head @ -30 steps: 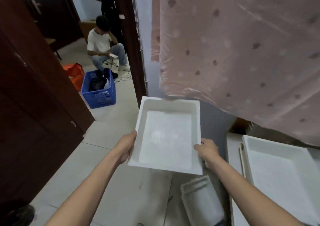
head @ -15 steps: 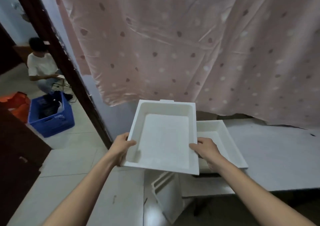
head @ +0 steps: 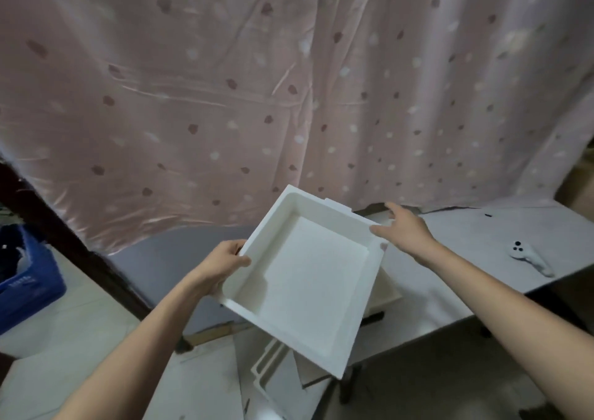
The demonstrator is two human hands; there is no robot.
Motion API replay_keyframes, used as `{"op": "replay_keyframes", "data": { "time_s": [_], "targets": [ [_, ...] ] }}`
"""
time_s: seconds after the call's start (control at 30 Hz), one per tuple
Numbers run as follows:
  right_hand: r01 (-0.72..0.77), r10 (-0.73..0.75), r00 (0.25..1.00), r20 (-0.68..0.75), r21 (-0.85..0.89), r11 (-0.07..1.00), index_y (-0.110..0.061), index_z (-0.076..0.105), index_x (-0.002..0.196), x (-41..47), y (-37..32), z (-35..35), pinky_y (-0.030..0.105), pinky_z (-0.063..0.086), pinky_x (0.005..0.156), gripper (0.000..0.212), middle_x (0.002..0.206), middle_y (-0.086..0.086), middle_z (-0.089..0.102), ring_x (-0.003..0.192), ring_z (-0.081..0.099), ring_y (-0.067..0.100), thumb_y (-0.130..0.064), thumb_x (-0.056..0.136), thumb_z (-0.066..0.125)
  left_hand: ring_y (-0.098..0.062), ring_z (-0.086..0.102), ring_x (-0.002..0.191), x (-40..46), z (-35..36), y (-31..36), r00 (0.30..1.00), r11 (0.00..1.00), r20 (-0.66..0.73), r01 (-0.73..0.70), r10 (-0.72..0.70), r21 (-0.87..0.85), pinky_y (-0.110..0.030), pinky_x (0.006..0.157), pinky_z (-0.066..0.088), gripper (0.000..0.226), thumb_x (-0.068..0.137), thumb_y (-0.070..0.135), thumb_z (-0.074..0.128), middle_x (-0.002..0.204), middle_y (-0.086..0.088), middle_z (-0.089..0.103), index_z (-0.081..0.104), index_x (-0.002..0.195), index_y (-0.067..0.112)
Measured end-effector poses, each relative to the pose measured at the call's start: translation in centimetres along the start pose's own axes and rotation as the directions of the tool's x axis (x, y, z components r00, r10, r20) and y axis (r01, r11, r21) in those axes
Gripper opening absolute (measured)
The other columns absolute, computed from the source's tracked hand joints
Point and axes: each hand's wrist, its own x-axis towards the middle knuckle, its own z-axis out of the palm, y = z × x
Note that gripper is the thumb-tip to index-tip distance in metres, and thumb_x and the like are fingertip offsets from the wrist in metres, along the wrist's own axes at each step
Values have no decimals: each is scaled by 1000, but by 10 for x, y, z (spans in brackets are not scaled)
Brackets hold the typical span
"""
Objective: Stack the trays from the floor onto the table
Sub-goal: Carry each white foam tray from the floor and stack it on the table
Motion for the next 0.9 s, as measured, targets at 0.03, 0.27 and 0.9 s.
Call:
{"op": "replay_keyframes", "data": {
  "time_s": [0.03,0.27,0.9],
  "targets": [
    [25,-24,1000,3,-35,999,-11,35,147,5,-3,-4,36,42,99,74,145,12,48,131,46,29,-29,85,69,-31,74,94,3,0,5,1000,1000,23,-17,17,12,-55,87,57,37,78,-2,54,101,-9,77,74,103,17],
    [106,-83,992,96,-261,959,-16,51,134,25,-12,-11,28,42,80,59,128,4,63,112,59,26,-34,81,70,-33,73,95,16,4,40,964,984,225,-163,142,75,-52,86,58,31,85,3,54,105,-11,75,70,109,14],
    [-114,147,977,-151,212,971,-18,66,106,15,38,-2,37,53,85,23,103,4,68,96,64,28,-18,84,58,-14,38,142,45,16,31,961,977,-224,-188,162,-103,-38,117,34,88,84,32,77,156,4,38,28,155,18]
  ]
}}
